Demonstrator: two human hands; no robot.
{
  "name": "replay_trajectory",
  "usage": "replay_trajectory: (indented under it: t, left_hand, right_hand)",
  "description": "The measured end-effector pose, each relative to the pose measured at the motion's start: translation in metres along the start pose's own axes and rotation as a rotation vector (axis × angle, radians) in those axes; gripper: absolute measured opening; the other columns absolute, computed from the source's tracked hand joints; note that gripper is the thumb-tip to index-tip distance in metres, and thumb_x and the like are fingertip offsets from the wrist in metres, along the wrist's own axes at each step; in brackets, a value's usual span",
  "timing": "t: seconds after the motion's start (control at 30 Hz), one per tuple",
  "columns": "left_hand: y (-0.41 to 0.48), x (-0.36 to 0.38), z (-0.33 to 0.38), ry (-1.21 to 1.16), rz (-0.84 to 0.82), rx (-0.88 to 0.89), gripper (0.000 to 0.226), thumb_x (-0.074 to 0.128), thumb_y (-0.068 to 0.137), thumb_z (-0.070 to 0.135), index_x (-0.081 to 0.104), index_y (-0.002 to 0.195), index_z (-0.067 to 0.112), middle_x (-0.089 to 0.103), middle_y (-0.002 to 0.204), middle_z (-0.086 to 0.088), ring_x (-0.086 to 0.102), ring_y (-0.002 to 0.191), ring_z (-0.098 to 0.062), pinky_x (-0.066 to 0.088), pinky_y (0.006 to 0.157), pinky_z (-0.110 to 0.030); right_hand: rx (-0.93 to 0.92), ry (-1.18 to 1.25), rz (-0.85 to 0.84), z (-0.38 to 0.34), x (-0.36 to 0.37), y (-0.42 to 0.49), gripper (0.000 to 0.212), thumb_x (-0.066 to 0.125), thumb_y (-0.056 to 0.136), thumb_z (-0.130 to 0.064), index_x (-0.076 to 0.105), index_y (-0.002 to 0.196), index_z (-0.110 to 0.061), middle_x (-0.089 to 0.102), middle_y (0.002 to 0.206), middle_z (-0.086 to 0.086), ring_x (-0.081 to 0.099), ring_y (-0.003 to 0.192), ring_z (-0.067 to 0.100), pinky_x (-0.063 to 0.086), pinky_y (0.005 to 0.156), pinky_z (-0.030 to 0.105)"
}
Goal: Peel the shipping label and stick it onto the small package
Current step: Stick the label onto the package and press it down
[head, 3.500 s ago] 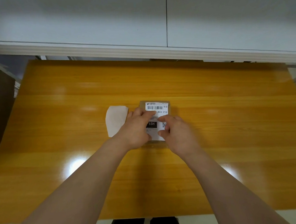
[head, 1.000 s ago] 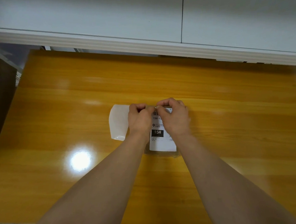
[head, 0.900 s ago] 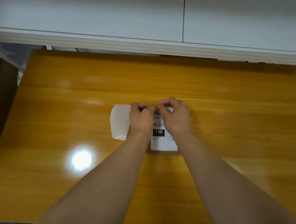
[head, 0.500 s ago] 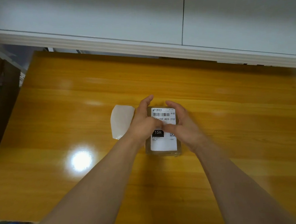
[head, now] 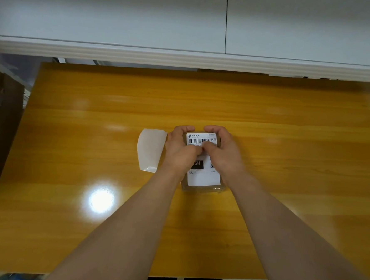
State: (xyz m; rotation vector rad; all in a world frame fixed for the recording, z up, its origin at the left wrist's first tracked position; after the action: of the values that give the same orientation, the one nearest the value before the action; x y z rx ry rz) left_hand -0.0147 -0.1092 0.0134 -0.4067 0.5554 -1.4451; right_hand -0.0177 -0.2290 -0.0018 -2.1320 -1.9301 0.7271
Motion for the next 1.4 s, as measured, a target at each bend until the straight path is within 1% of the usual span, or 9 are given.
replay_trajectory:
  t: [0.17, 0.27, 0.5, 0.7, 0.8, 0.9, 1.0, 1.13, 1.4]
  left_hand:
    - [0.002, 0.006, 0.0, -0.027, 0.096, 0.001, 0.045, 0.071, 0.056, 0.022, 0.058, 0.095, 0.041, 0.058, 0.122, -0.007, 0.068, 0.102, -0.028, 0.062, 0.082, -0.049]
    - [0.005, 0.008, -0.003, -0.022, 0.117, -0.017, 0.044, 0.07, 0.049, 0.032, 0.059, 0.09, 0.045, 0.063, 0.117, -0.008, 0.069, 0.101, -0.03, 0.061, 0.081, -0.053]
    - [0.009, 0.011, -0.002, -0.04, 0.15, -0.042, 0.033, 0.069, 0.055, 0.032, 0.061, 0.086, 0.041, 0.069, 0.106, -0.01, 0.073, 0.091, -0.031, 0.061, 0.077, -0.057]
    - [0.007, 0.01, 0.001, -0.054, 0.16, -0.054, 0.029, 0.072, 0.061, 0.03, 0.06, 0.087, 0.038, 0.068, 0.106, -0.009, 0.073, 0.092, -0.031, 0.061, 0.077, -0.057]
    - [0.006, 0.01, 0.003, -0.079, 0.159, -0.046, 0.03, 0.075, 0.064, 0.027, 0.06, 0.089, 0.035, 0.07, 0.108, -0.01, 0.073, 0.091, -0.032, 0.062, 0.077, -0.056]
    - [0.006, 0.009, 0.0, -0.063, 0.126, -0.032, 0.036, 0.078, 0.061, 0.031, 0.061, 0.091, 0.042, 0.066, 0.116, -0.009, 0.07, 0.1, -0.034, 0.061, 0.082, -0.055]
    - [0.0, 0.004, 0.0, 0.148, 0.036, 0.071, 0.068, 0.077, 0.056, 0.025, 0.054, 0.111, 0.058, 0.044, 0.136, 0.001, 0.051, 0.126, -0.029, 0.053, 0.099, -0.052]
    - [-0.012, 0.0, 0.006, 0.549, -0.101, 0.164, 0.09, 0.079, 0.067, 0.017, 0.042, 0.143, 0.048, 0.02, 0.159, 0.008, 0.016, 0.148, -0.021, 0.025, 0.118, -0.051]
    - [-0.009, 0.007, 0.014, 0.6, -0.035, 0.117, 0.069, 0.076, 0.072, 0.025, 0.051, 0.134, 0.041, 0.046, 0.139, 0.004, 0.031, 0.138, -0.023, 0.031, 0.113, -0.051]
  right_hand:
    - [-0.045, 0.014, 0.118, -0.002, 0.003, 0.004, 0.029, 0.058, 0.087, -0.006, 0.068, 0.108, -0.022, 0.055, 0.085, -0.008, 0.049, 0.066, 0.007, 0.041, 0.059, 0.023]
    - [-0.024, 0.027, 0.161, -0.003, 0.007, 0.007, 0.023, 0.058, 0.087, -0.006, 0.069, 0.103, -0.02, 0.05, 0.075, -0.015, 0.046, 0.062, 0.003, 0.039, 0.058, 0.022]
    - [-0.004, 0.02, 0.188, -0.008, 0.009, 0.008, 0.021, 0.059, 0.089, -0.011, 0.064, 0.087, -0.03, 0.064, 0.086, -0.003, 0.053, 0.063, 0.011, 0.045, 0.059, 0.028]
    - [0.073, 0.059, 0.09, -0.018, 0.001, 0.003, 0.015, 0.06, 0.094, -0.013, 0.067, 0.101, -0.024, 0.063, 0.084, -0.005, 0.057, 0.067, 0.013, 0.05, 0.057, 0.031]
    - [0.13, 0.143, -0.084, -0.018, -0.015, -0.004, 0.043, 0.064, 0.092, -0.013, 0.057, 0.129, -0.034, 0.064, 0.118, 0.001, 0.07, 0.094, 0.024, 0.061, 0.075, 0.045]
    - [0.106, 0.131, -0.185, -0.014, -0.029, -0.012, 0.077, 0.064, 0.088, 0.001, 0.035, 0.148, -0.037, 0.047, 0.147, -0.003, 0.062, 0.114, 0.018, 0.057, 0.079, 0.035]
    - [0.109, 0.145, -0.265, -0.008, -0.035, -0.017, 0.092, 0.065, 0.083, 0.01, 0.027, 0.154, -0.034, 0.046, 0.147, -0.006, 0.06, 0.111, 0.008, 0.055, 0.081, 0.031]
    - [0.134, 0.133, -0.317, -0.003, -0.038, -0.018, 0.1, 0.064, 0.077, 0.018, 0.027, 0.155, -0.033, 0.045, 0.145, -0.011, 0.058, 0.114, 0.006, 0.056, 0.083, 0.032]
    - [0.12, 0.222, -0.176, 0.003, -0.031, -0.011, 0.074, 0.056, 0.083, 0.017, 0.046, 0.144, -0.024, 0.06, 0.137, -0.002, 0.06, 0.122, 0.019, 0.058, 0.085, 0.038]
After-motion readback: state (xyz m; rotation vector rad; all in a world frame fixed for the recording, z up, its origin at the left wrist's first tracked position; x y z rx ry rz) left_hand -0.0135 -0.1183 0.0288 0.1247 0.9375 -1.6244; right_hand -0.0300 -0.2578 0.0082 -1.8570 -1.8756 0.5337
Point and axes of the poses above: each hand's wrist, its own y-axis towards the middle knuckle, its own x-axis out of the palm, z = x × y, the point moved 1 cm from there along y, towards the middle knuckle
